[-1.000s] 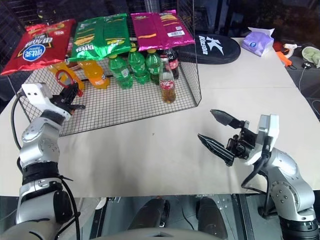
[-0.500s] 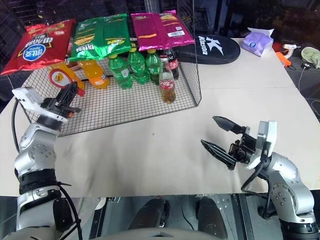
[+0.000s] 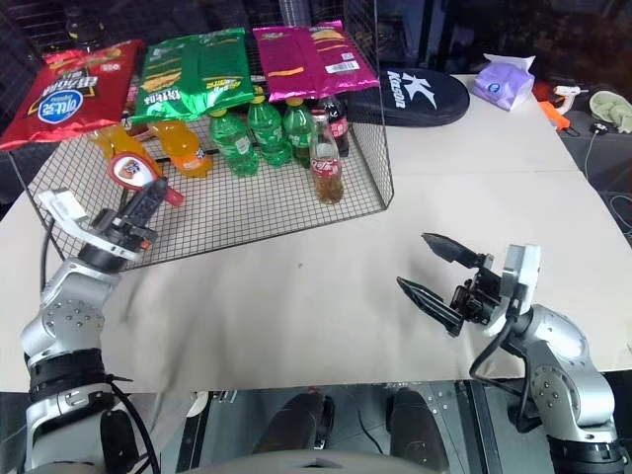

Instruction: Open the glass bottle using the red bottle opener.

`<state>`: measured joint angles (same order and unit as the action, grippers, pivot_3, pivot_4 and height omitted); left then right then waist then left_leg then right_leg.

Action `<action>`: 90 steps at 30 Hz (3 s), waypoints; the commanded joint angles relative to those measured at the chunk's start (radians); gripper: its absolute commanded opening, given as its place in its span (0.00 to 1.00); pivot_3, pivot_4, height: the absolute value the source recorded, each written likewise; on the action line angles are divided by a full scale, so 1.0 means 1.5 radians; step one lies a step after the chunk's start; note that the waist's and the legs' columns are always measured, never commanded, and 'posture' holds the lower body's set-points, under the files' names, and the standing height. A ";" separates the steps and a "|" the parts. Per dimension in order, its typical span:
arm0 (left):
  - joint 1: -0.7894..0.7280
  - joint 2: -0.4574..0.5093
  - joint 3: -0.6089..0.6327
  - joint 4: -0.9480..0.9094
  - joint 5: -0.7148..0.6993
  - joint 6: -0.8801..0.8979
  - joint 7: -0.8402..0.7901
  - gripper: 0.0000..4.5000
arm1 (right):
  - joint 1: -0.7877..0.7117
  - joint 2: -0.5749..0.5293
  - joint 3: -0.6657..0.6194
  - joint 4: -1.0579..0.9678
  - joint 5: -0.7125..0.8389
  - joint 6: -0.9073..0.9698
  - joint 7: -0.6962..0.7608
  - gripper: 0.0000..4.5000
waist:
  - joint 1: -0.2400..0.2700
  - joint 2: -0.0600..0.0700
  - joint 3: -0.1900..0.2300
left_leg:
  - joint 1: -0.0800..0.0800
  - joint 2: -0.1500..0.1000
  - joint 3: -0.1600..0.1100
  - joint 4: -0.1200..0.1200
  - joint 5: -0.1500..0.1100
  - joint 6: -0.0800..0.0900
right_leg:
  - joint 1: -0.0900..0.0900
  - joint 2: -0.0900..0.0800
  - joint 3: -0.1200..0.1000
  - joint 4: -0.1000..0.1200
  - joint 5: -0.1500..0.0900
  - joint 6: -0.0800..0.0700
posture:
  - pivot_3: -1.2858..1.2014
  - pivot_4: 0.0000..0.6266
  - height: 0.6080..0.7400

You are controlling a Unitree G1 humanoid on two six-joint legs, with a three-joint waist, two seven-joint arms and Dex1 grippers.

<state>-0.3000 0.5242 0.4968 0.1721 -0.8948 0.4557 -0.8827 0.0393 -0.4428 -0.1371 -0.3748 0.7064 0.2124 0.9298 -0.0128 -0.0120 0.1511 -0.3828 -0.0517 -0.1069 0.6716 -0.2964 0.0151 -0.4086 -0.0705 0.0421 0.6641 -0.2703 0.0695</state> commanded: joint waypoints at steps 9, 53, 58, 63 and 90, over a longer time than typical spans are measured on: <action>-0.042 -0.116 -0.195 -0.108 -0.110 0.225 -0.052 0.01 | -0.187 0.032 0.120 -0.071 0.108 0.401 -0.268 1.00 | -0.003 0.000 0.000 | 0.000 0.000 0.000 0.000 0.000 0.000 | 0.000 0.000 0.000 0.001 0.000 0.000 | 0.52 0.24 1.00; -0.094 -0.143 -0.284 -0.045 -0.011 0.238 -0.178 0.23 | -0.316 0.080 0.132 -0.028 0.250 0.599 -0.352 0.00 | -0.019 0.000 0.000 | -0.001 0.000 0.000 0.000 0.000 0.000 | 0.000 0.000 0.000 0.001 0.000 0.000 | 0.52 0.24 1.00; -0.089 -0.140 -0.268 -0.052 -0.015 0.239 -0.165 0.33 | -0.299 0.064 0.146 -0.026 0.211 0.585 -0.337 0.00 | -0.019 0.000 0.000 | -0.001 0.000 0.000 0.000 0.000 0.000 | -0.001 0.000 0.001 0.001 0.000 0.000 | 0.52 0.24 1.00; -0.068 -0.120 -0.245 -0.094 -0.025 0.241 -0.149 0.33 | -0.281 0.055 0.120 -0.014 0.186 0.561 -0.336 0.00 | -0.019 0.000 0.000 | -0.001 0.000 0.001 0.000 0.000 0.000 | -0.001 0.000 0.001 0.001 0.000 0.000 | 0.52 0.24 1.00; -0.127 -0.176 -0.307 0.004 0.449 -0.252 0.254 0.98 | -0.170 0.044 -0.076 0.032 0.075 0.406 -0.408 0.00 | 0.002 0.000 0.000 | -0.001 0.000 0.003 0.000 0.000 0.000 | -0.001 0.000 0.002 0.001 0.000 0.000 | 0.52 0.24 1.00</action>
<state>-0.4558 0.2713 0.0422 0.1337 -0.2795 0.1657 -0.5525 -0.2132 -0.3810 -0.2385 -0.2956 0.8185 0.8448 0.3222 -0.0096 -0.0118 0.1506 -0.3843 -0.0526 -0.1030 0.6720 -0.2958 0.0149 -0.4105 -0.0698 0.0448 0.6656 -0.2701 0.0696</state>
